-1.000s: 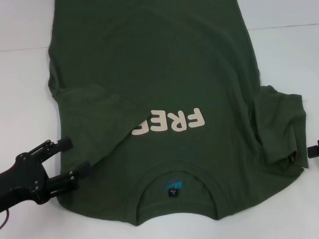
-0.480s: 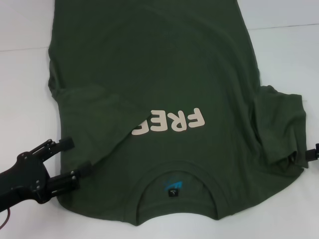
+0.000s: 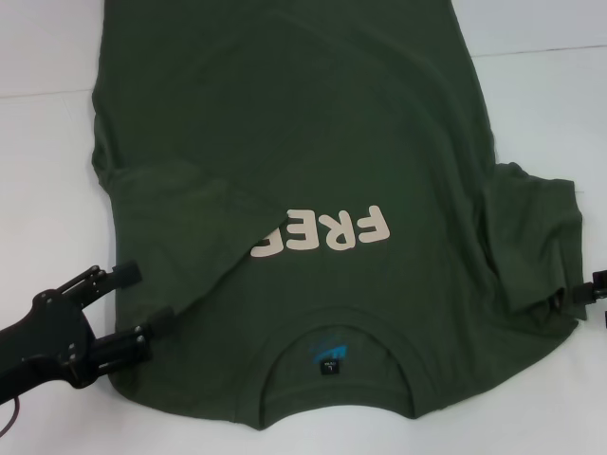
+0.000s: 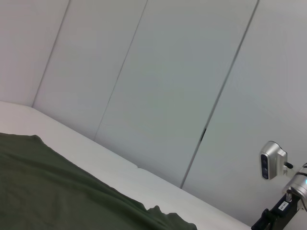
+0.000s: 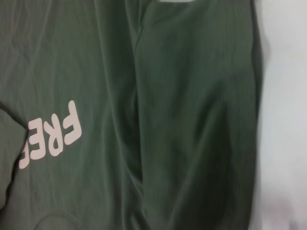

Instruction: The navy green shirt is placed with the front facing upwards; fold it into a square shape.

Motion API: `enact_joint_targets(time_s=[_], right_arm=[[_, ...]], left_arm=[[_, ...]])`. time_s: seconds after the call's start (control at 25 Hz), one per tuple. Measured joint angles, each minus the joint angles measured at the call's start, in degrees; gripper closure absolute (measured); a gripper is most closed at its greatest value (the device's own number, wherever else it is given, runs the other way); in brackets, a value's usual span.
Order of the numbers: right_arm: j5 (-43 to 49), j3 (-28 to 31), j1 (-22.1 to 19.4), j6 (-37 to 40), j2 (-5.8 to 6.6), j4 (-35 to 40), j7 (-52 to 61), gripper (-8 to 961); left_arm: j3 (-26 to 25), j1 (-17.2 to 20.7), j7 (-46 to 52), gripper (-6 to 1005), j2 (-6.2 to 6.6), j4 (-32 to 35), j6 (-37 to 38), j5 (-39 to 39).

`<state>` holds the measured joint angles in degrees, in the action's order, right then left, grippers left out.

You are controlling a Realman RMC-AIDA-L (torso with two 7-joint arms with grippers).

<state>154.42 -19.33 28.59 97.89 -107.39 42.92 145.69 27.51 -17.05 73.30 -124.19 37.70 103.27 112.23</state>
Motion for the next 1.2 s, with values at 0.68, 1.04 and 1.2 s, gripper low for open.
enact_joint_targets(time_s=[0.68, 1.04, 1.2], right_arm=[[0.01, 0.0, 0.15, -0.94, -0.09, -1.19, -0.04, 228], [-0.63, 0.0, 0.21, -1.75, -0.09, -2.74, -0.07, 230], [-0.72, 0.0, 0.23, -1.84, -0.09, -2.75, -0.06, 231]], left_arm=[[-0.18, 0.26, 0.0, 101, 0.0, 0.09, 0.31, 0.0], [-0.18, 0.27, 0.0, 104, 0.0, 0.04, 0.33, 0.1], [-0.17, 0.3, 0.0, 105, 0.0, 0.01, 0.4, 0.07]])
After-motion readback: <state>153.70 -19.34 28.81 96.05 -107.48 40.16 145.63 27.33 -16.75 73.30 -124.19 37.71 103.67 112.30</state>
